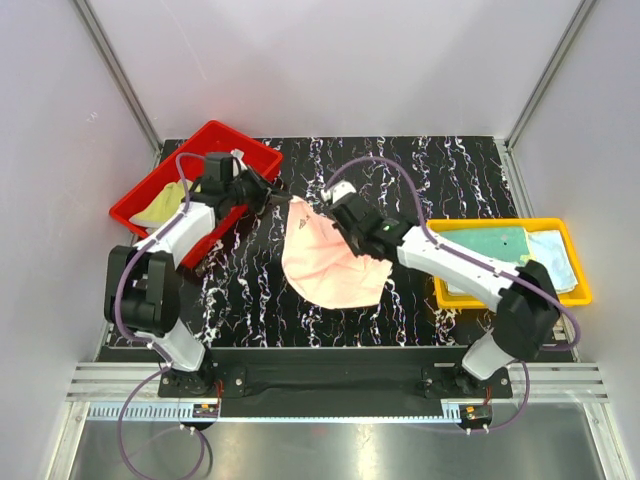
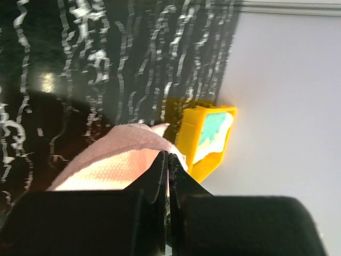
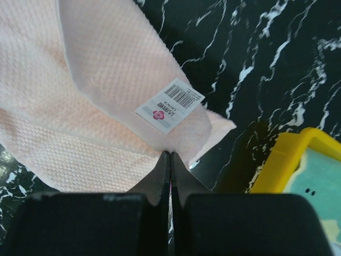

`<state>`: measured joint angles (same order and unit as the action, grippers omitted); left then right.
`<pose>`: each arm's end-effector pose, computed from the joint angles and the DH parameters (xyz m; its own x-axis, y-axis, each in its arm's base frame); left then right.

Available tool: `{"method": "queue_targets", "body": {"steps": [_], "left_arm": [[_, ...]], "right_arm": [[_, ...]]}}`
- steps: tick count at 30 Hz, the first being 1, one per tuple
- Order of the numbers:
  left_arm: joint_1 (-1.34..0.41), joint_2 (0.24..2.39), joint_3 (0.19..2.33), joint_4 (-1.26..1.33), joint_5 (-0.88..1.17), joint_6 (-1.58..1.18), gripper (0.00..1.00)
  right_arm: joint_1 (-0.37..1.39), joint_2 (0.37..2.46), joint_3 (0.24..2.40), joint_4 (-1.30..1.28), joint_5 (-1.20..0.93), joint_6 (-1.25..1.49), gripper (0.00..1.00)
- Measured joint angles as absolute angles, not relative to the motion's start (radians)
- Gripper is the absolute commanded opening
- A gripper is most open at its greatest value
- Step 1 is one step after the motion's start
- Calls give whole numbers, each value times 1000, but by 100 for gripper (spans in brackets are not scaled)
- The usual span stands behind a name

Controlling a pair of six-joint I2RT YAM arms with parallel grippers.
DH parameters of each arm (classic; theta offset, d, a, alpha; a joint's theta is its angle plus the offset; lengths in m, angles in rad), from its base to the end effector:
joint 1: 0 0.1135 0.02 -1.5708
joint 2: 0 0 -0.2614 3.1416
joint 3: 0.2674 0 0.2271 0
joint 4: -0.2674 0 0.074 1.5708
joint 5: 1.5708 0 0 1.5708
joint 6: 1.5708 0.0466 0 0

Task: Fold and stack the towels
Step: Flatten out the crumpled towel

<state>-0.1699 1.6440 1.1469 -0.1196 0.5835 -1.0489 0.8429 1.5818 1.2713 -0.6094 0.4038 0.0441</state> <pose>0.3429 -0.0849 0.2572 -0.7905 -0.5984 -0.1305 -0.2029 0.4569 -0.8660 0.2269 0.2271 0.2721 -0.5520 -0.5585 -0.6191 -0.5043 0.8150 -0.2856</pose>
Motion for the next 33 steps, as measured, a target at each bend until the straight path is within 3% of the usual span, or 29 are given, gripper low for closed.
{"method": "queue_targets", "body": {"steps": [9, 21, 27, 33], "left_arm": [[-176, 1525, 1169, -137, 586, -1066, 0], [-186, 1502, 1090, -165, 584, -1035, 0], [-189, 1491, 1271, -300, 565, -989, 0], [-189, 1299, 1349, -322, 546, -1015, 0]], "right_arm": [[827, 1455, 1386, -702, 421, 4, 0], [823, 1460, 1169, -680, 307, 62, 0], [823, 1452, 1365, -725, 416, -7, 0], [823, 1341, 1620, -762, 454, -94, 0]]}}
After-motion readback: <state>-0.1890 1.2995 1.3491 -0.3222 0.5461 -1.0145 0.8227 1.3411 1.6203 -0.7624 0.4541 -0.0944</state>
